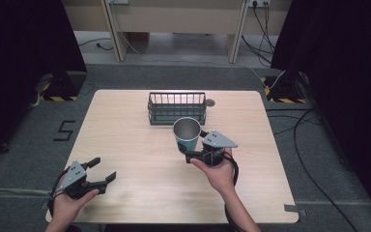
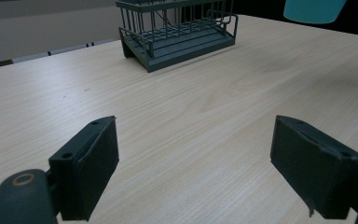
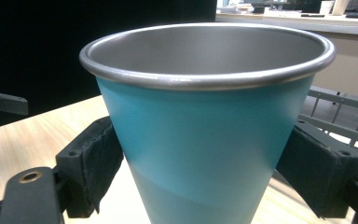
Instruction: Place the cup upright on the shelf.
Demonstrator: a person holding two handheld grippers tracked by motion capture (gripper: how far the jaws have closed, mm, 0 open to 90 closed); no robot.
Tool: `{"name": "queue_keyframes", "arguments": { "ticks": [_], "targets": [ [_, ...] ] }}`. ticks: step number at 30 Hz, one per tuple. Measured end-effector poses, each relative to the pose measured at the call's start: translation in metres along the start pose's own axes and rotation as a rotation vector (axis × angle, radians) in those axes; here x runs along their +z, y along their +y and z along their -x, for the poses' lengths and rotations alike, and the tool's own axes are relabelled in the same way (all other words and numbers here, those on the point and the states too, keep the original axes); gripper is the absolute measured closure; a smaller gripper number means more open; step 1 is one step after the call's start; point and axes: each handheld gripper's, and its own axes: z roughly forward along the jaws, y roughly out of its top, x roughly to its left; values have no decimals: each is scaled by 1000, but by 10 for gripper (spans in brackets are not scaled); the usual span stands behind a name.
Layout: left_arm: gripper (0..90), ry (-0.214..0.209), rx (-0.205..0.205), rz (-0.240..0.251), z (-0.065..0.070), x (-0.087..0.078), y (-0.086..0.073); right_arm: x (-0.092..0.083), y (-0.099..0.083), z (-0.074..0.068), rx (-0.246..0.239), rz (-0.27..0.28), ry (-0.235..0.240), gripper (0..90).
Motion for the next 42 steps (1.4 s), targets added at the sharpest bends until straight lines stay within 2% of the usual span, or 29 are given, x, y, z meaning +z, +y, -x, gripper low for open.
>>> {"name": "queue_keyframes", "arguments": {
  "ticks": [23,42],
  "targets": [
    [148,0,3,0,0,0,0,19,16,12,8,15,-37,180],
    [148,-3,1,5,0,-1,1,38,30,23,37,36,-72,180]
  ]
}}
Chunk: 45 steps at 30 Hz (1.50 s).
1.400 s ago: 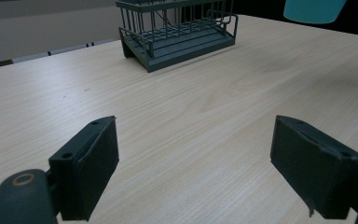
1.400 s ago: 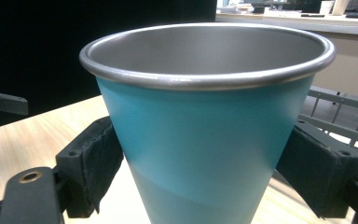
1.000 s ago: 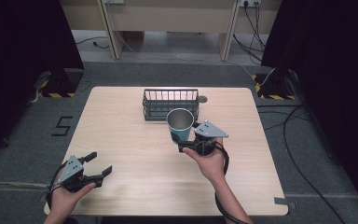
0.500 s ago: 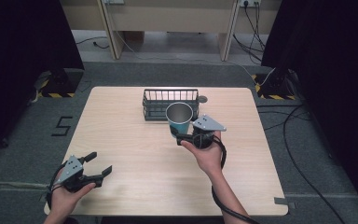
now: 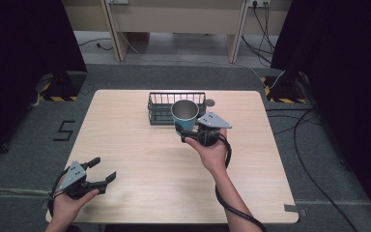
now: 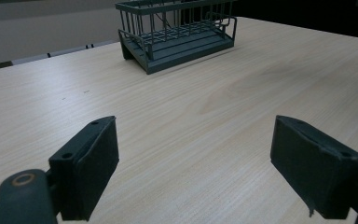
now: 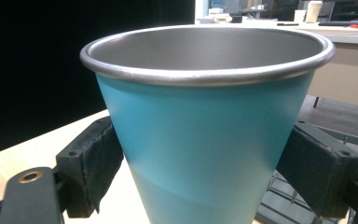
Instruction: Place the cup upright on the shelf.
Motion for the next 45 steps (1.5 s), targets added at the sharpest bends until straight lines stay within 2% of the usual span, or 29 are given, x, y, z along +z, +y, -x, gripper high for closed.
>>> {"name": "queue_keyframes", "arguments": {
  "ticks": [45],
  "targets": [
    [148,-4,3,8,0,0,1,43,23,23,54,9,-57,179]
  ]
}}
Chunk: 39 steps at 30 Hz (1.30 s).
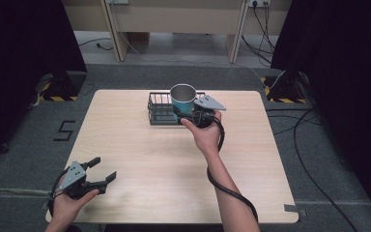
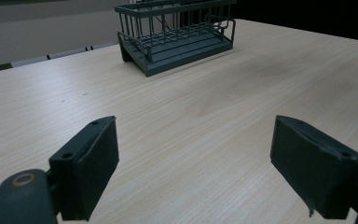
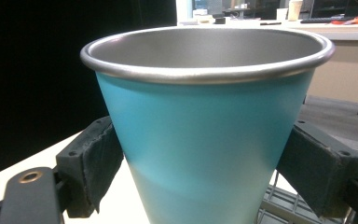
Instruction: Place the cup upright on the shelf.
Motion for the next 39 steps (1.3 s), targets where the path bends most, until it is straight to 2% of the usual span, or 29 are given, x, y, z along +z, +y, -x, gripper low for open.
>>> {"name": "queue_keyframes", "arguments": {
  "ticks": [13,29,39],
  "targets": [
    [148,-3,0,2,0,0,0,14,16,8,15,6,-23,179],
    [148,-3,-3,6,0,0,0,36,23,13,22,-16,-41,179],
    [149,-4,-9,5,-1,1,0,52,25,22,51,-37,-65,179]
  ]
}}
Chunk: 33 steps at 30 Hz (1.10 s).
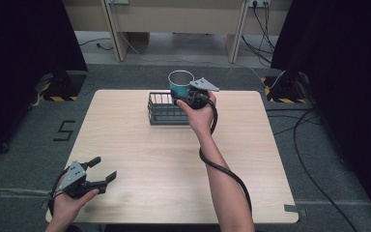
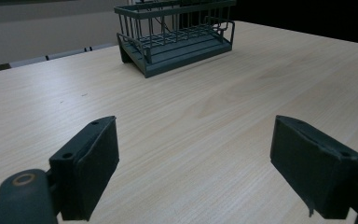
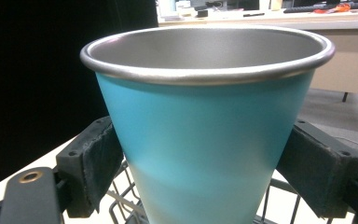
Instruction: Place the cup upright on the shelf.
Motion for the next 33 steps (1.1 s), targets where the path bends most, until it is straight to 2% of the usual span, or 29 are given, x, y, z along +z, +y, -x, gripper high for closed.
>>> {"name": "queue_keyframes", "arguments": {
  "ticks": [16,33],
  "targets": [
    [149,-2,-10,3,-2,1,-1,26,-3,10,20,-40,-30,179],
    [150,-4,-14,4,-2,1,-1,38,-10,17,29,-94,-66,179]
  ]
}}
